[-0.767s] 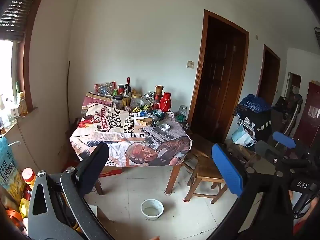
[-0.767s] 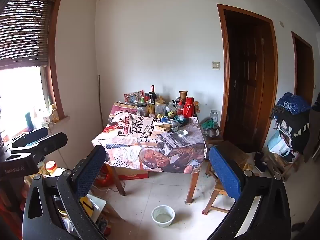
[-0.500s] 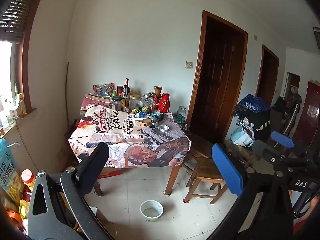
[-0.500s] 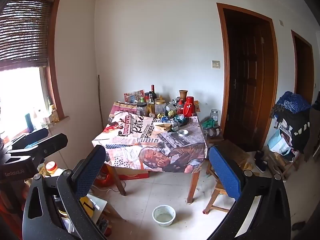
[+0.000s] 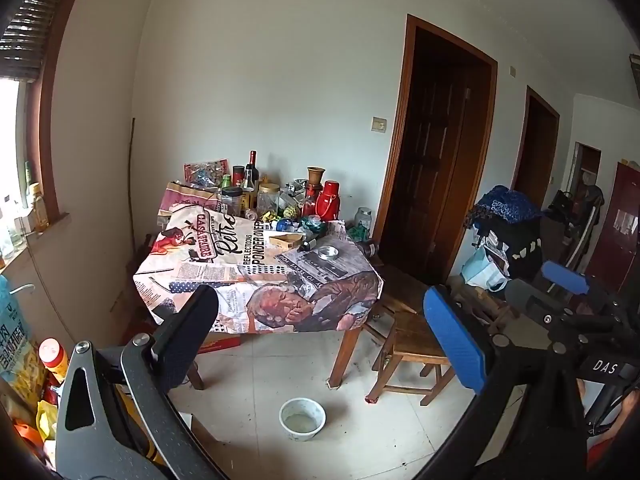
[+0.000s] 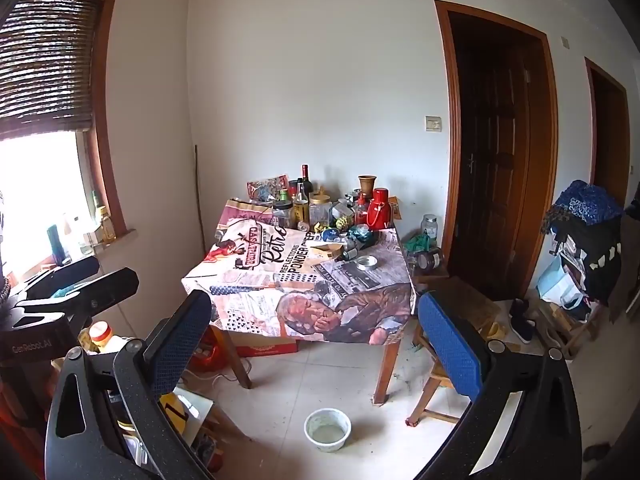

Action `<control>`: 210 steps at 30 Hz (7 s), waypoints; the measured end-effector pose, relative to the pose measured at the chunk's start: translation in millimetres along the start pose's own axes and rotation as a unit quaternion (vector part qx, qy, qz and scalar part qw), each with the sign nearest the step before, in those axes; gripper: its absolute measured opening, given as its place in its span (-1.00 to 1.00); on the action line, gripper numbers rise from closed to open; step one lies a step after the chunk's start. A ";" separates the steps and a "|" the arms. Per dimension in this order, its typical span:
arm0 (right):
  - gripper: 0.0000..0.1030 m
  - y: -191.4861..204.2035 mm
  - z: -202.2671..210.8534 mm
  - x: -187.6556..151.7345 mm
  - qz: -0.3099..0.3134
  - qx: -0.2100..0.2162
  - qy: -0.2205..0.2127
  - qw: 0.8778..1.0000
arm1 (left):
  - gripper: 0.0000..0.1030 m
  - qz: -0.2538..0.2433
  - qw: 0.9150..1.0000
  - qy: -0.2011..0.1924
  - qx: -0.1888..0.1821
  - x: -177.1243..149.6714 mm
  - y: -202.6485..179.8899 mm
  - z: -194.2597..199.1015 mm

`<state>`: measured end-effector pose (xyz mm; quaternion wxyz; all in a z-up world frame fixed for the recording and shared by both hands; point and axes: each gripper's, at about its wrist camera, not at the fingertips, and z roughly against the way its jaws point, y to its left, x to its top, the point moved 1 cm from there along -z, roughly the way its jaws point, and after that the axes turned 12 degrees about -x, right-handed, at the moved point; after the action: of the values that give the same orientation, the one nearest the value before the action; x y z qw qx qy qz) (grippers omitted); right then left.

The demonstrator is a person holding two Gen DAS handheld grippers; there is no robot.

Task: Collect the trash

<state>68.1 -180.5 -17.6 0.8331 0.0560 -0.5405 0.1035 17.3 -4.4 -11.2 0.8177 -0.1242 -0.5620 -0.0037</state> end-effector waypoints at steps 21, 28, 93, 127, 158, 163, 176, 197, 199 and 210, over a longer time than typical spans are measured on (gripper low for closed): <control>1.00 6.8 -15.3 0.5 0.000 0.004 0.017 1.000 | 1.00 0.009 1.000 0.015 -0.001 0.3 1.4 -8.8; 1.00 7.7 -17.2 1.0 0.004 0.005 0.020 1.000 | 1.00 0.009 1.000 0.018 -0.002 2.4 2.9 -11.7; 1.00 -69.2 -194.5 64.7 -0.045 -0.029 0.051 0.997 | 1.00 0.020 0.996 0.010 0.090 94.7 45.9 -232.1; 0.97 4.5 -517.5 47.4 0.004 -0.085 0.272 0.959 | 0.94 0.069 0.964 0.256 -0.031 86.1 247.5 -567.6; -0.60 -44.4 -701.0 -15.3 0.062 0.093 0.434 0.894 | 0.16 0.176 0.916 0.360 0.013 6.5 229.0 -783.1; -0.87 -47.1 -699.5 -19.3 0.062 0.093 0.431 0.896 | 0.10 0.191 0.914 0.359 0.006 2.6 231.0 -793.6; -0.92 -58.4 -665.4 -11.7 0.012 0.059 0.419 0.906 | 0.00 0.124 0.909 0.397 0.006 -3.4 220.3 -766.7; -0.93 -26.4 -566.0 -3.5 -0.062 -0.055 0.355 0.931 | -0.12 0.057 0.910 0.406 -0.058 -35.5 231.7 -699.1; -0.93 -23.9 -551.5 -3.5 -0.071 -0.073 0.346 0.933 | -0.13 0.043 0.915 0.396 -0.065 -28.6 234.8 -685.6; -0.93 -12.7 -484.0 20.0 -0.109 -0.111 0.294 0.943 | -0.15 0.043 0.950 0.295 -0.096 57.8 247.5 -587.2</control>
<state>509.2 -91.3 -197.4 0.9622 -0.0114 -0.2697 -0.0373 613.8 121.5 -205.4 0.9307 -0.2195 -0.2866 -0.0587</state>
